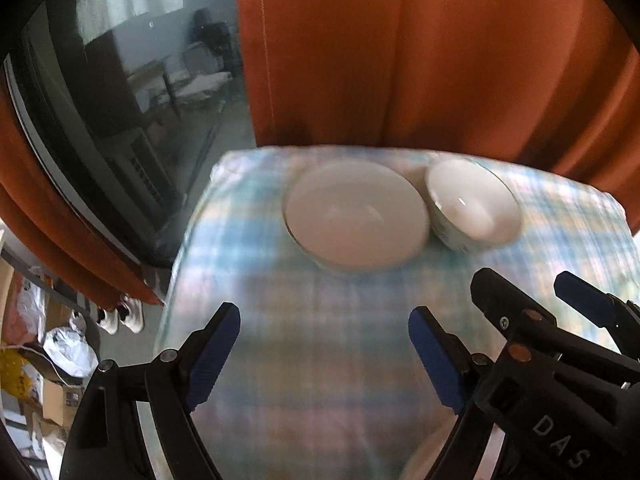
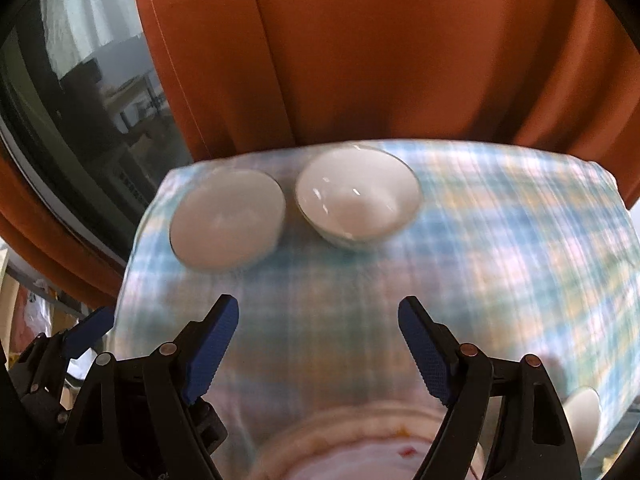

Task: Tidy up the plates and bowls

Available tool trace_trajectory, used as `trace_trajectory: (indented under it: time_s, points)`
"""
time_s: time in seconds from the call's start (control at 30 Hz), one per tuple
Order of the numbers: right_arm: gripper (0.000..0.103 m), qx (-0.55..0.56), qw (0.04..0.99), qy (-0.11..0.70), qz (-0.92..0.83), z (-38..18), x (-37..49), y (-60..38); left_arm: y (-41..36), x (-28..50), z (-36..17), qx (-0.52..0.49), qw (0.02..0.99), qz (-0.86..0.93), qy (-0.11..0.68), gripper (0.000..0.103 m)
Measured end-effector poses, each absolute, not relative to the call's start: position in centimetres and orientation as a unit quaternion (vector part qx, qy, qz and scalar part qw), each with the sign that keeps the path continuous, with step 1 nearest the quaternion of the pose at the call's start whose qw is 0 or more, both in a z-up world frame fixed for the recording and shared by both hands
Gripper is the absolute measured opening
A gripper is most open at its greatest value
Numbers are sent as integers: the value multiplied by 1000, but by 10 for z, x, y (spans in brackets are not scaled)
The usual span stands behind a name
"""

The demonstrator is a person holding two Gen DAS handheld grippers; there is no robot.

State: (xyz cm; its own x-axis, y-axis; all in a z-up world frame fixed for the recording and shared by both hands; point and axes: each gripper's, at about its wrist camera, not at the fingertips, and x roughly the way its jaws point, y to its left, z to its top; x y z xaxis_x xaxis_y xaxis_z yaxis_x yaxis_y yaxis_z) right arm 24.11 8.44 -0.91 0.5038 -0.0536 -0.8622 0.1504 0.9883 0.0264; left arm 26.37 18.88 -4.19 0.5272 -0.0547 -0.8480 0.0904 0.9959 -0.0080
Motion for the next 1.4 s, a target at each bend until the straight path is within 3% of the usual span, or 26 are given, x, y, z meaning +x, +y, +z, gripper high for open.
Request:
trace_trajectory:
  time_s: [0.43,0.63,0.77,0.97,1.4]
  points:
    - [51,67,857,509,-40,-51,314,104,193,324,-79,31,866,-39,498,74]
    - [42,81,852,516,-43,-69,335,102,187,342,-91,32,863,-45,502,57]
    - [26,85,849,521,-38,-78,347,101,188,350,-96,26,862,-43,505,39]
    - [19,72,849,522,-42,-80,349,101,185,352,-97,36,861,-35,506,34]
    - [18,49,837,545,-32,-70,309,97,182,311,-97,34,848,-37,528,34]
